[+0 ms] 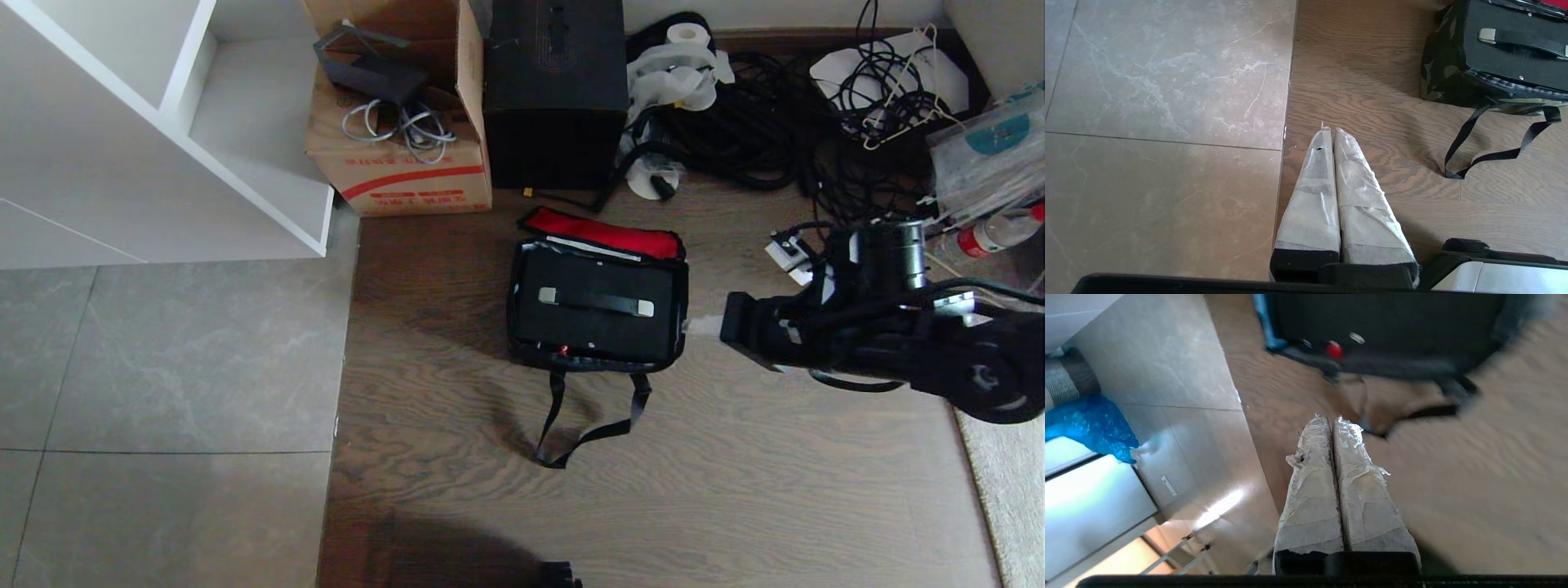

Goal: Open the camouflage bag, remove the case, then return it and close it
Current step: Grip the handle

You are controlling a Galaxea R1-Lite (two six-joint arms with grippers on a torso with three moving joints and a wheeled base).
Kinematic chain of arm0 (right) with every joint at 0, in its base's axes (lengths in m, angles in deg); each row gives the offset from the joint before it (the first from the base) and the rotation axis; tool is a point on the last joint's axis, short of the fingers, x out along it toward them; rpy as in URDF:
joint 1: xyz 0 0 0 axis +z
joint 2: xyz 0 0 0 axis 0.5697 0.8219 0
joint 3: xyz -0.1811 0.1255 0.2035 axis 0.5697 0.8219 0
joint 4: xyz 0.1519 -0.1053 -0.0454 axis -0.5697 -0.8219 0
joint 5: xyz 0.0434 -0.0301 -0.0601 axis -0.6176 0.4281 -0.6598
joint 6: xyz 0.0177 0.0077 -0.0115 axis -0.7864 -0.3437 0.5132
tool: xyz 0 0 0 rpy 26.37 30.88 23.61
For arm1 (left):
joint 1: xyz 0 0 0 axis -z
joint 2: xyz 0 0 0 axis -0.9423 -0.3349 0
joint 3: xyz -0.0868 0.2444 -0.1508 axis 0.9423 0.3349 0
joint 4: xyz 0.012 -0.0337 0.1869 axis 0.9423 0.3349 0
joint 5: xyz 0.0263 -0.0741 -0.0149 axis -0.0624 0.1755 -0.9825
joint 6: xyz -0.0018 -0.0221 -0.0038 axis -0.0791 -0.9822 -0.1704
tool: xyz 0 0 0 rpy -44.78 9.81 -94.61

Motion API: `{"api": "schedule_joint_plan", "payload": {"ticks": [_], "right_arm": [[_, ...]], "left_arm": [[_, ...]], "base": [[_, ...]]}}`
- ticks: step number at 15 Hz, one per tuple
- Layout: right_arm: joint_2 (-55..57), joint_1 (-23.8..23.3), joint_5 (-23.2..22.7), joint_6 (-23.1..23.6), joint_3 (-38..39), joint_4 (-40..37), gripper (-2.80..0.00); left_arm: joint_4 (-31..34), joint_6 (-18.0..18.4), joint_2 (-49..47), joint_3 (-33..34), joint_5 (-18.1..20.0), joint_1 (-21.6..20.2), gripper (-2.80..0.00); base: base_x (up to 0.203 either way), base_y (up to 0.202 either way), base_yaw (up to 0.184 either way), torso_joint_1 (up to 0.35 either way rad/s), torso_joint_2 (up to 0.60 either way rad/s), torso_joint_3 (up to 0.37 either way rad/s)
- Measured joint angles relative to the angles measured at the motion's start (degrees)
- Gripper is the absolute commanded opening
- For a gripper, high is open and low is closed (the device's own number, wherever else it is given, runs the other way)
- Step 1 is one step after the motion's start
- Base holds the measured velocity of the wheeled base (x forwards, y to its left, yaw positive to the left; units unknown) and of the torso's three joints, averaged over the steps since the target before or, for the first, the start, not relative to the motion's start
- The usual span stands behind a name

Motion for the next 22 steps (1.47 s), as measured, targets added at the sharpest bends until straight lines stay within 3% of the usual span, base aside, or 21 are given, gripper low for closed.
{"api": "schedule_joint_plan", "payload": {"ticks": [5, 9, 10, 13, 15, 17, 22], "right_arm": [[7.97, 4.26, 3.01, 1.66, -2.54, 13.4, -2.8], [12.23, 4.33, 2.96, 7.09, -3.8, 12.83, -2.8], [12.89, 3.3, 2.96, 9.47, -3.43, 12.1, 0.0], [14.9, 1.18, 3.49, 13.53, -2.75, 8.25, 0.0], [16.26, 0.73, 6.23, 15.77, -2.42, 7.39, 0.0], [17.77, 0.6, 10.86, 16.29, -2.67, 7.36, 0.0], [21.98, -2.18, 12.75, 15.87, -6.48, 7.84, 0.0]], "left_arm": [[0.0, -0.02, 0.0, 0.0, 0.02, -0.02, -2.8], [0.0, -0.01, 0.0, 0.0, 0.02, 0.0, -2.8], [0.0, -0.01, 0.0, 0.0, 0.01, 0.0, -2.8], [0.0, 0.0, 0.0, 0.0, 0.02, 0.0, -2.8], [0.0, 0.02, 0.0, 0.0, 0.01, 0.0, -2.8], [0.01, -0.01, 0.0, 0.0, 0.0, -0.02, -2.8], [0.0, 0.0, 0.0, 0.0, 0.0, 0.0, -2.8]], "base": [[0.0, 0.0, 0.0, 0.0, 0.0, 0.0], [0.0, 0.0, 0.0, 0.0, 0.0, 0.0], [0.0, 0.0, 0.0, 0.0, 0.0, 0.0], [0.0, 0.0, 0.0, 0.0, 0.0, 0.0], [0.0, 0.0, 0.0, 0.0, 0.0, 0.0], [0.0, 0.0, 0.0, 0.0, 0.0, 0.0], [0.0, 0.0, 0.0, 0.0, 0.0, 0.0]]}}
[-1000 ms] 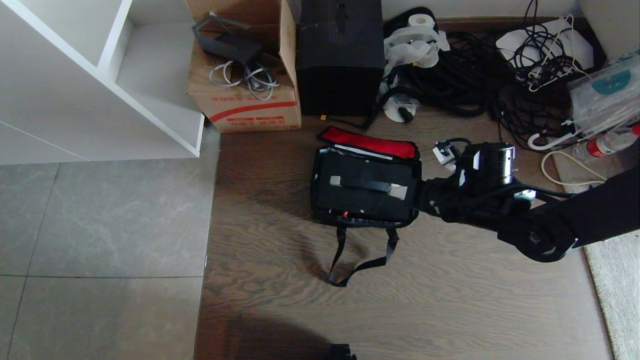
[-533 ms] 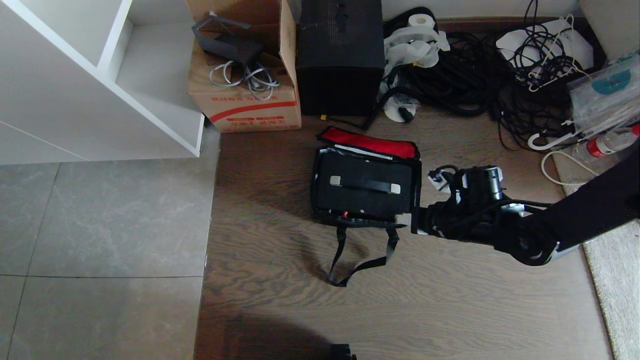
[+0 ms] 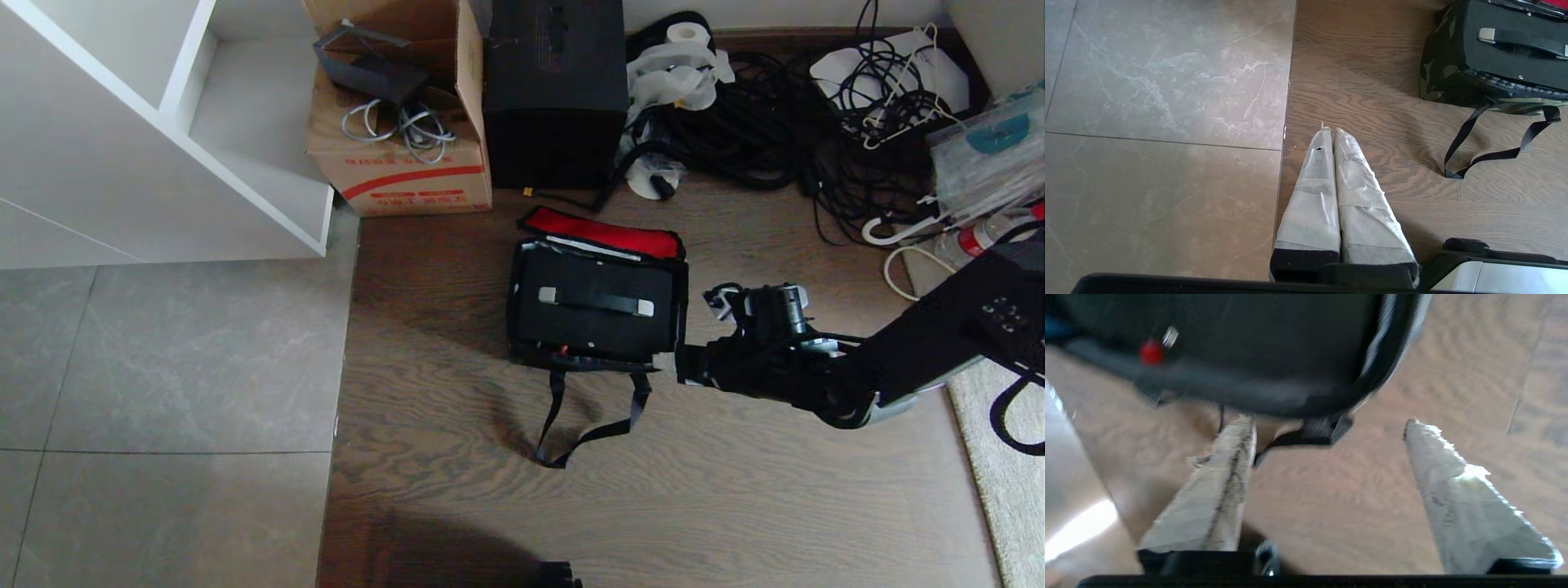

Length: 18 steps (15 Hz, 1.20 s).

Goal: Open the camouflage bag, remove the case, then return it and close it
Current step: Grip the handle

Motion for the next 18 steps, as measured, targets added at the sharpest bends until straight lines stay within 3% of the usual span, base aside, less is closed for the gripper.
{"api": "schedule_joint_plan", "payload": {"ticks": [9, 18], "right_arm": [[5.16, -4.09, 1.25, -0.75, -7.64, -0.3, 0.0], [7.42, -5.75, 2.56, -0.49, -8.88, -0.57, 0.0]], "left_arm": [[0.0, 0.02, 0.0, 0.0, 0.0, -0.05, -2.8], [0.0, -0.01, 0.0, 0.0, 0.02, -0.05, -2.8]], "base": [[0.0, 0.0, 0.0, 0.0, 0.0, 0.0], [0.0, 0.0, 0.0, 0.0, 0.0, 0.0]]}}
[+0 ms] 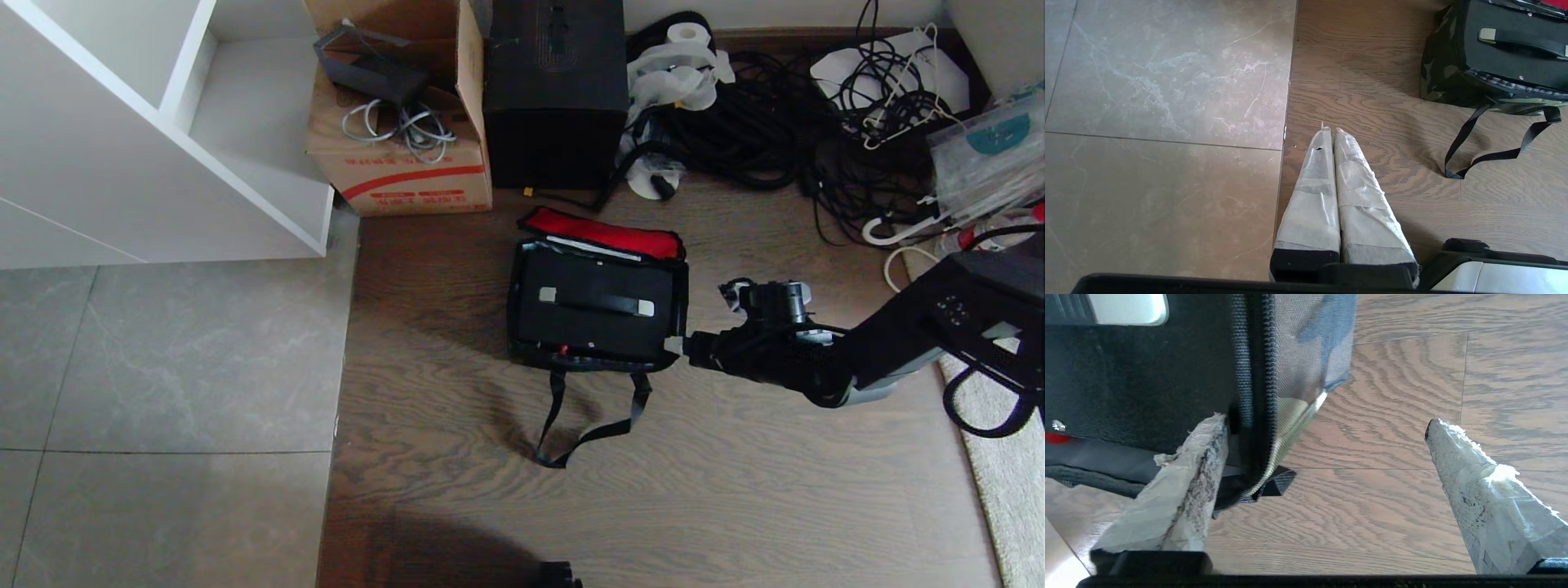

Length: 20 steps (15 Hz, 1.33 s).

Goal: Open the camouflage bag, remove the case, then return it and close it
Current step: Grip the handle

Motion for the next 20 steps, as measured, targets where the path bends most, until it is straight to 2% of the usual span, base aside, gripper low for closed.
{"api": "schedule_joint_plan", "payload": {"ticks": [20], "right_arm": [[-0.33, -1.87, 0.36, 1.78, 2.02, -1.74, 0.0]], "left_arm": [[0.0, 0.01, 0.0, 0.0, 0.0, -0.02, -2.8]], "base": [[0.0, 0.0, 0.0, 0.0, 0.0, 0.0]]}}
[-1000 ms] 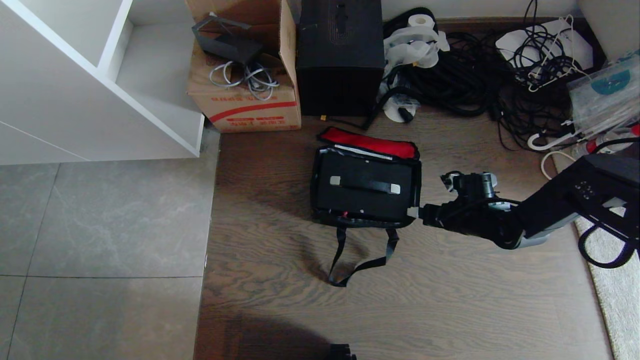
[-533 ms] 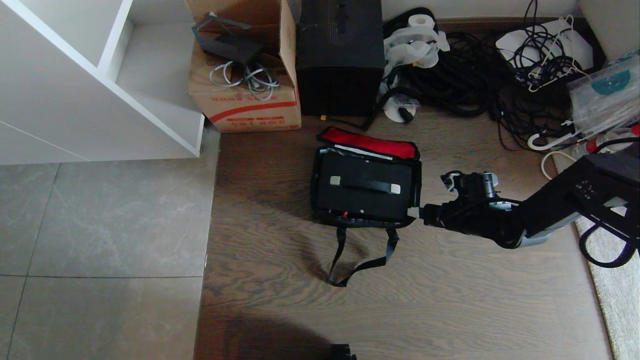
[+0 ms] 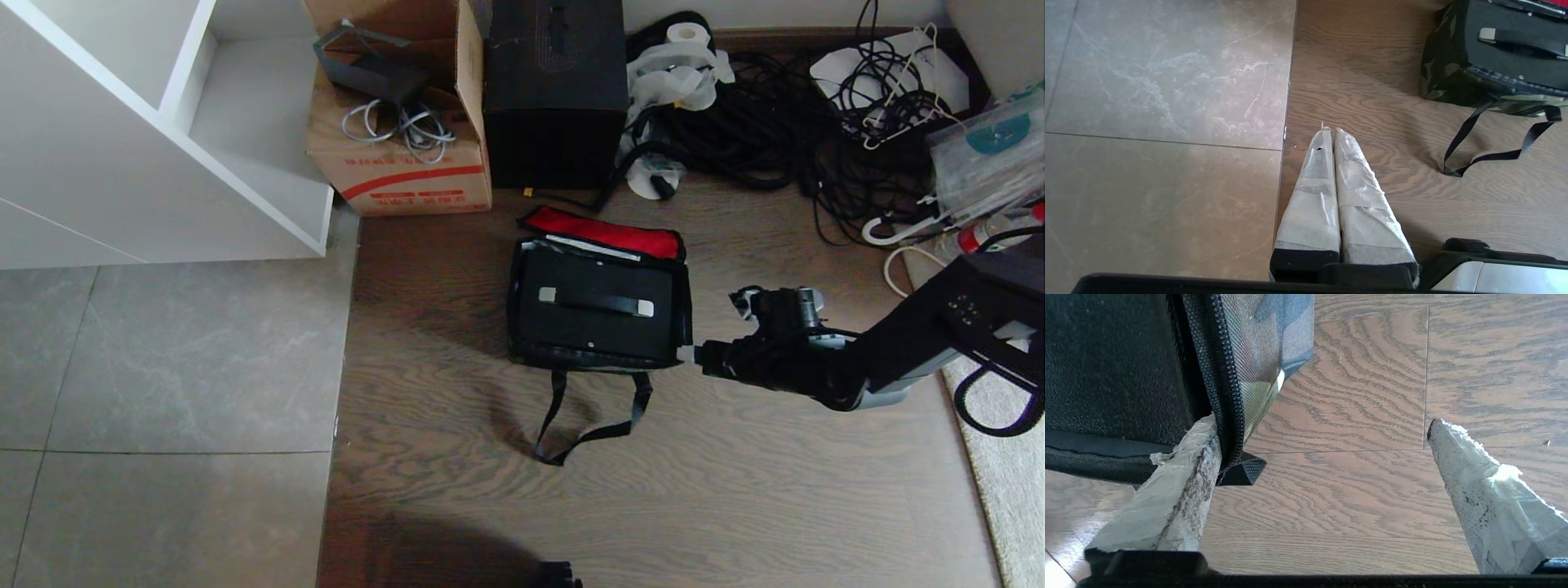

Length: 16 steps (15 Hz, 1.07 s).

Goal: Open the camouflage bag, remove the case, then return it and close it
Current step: Grip the handle

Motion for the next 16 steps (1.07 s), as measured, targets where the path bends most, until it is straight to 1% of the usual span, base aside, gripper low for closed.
{"api": "schedule_joint_plan", "payload": {"ticks": [2, 3, 10, 14, 16], "right_arm": [[0.37, 0.23, 0.85, -0.1, 0.16, 0.06, 0.0], [0.59, 0.34, 1.28, -0.18, 0.14, 0.05, -2.8], [2.12, 1.79, 1.28, 0.09, -3.02, 0.79, -2.8], [1.73, 2.0, 1.24, 0.48, -2.35, 0.27, -2.8], [0.72, 2.0, 1.18, 0.78, -0.53, 0.17, -2.8]], "left_arm": [[0.0, -0.01, 0.0, 0.0, -0.01, 0.0, -2.8], [0.0, 0.0, 0.0, 0.0, -0.02, 0.0, -2.8], [0.0, -0.01, 0.0, 0.0, -0.05, 0.02, -2.8], [0.01, -0.01, 0.0, 0.0, 0.0, 0.05, -2.8], [0.0, -0.01, 0.0, 0.0, -0.02, -0.02, -2.8]], "base": [[0.0, 0.0, 0.0, 0.0, 0.0, 0.0], [0.0, 0.0, 0.0, 0.0, 0.0, 0.0], [0.0, 0.0, 0.0, 0.0, 0.0, 0.0], [0.0, 0.0, 0.0, 0.0, 0.0, 0.0], [0.0, 0.0, 0.0, 0.0, 0.0, 0.0]]}}
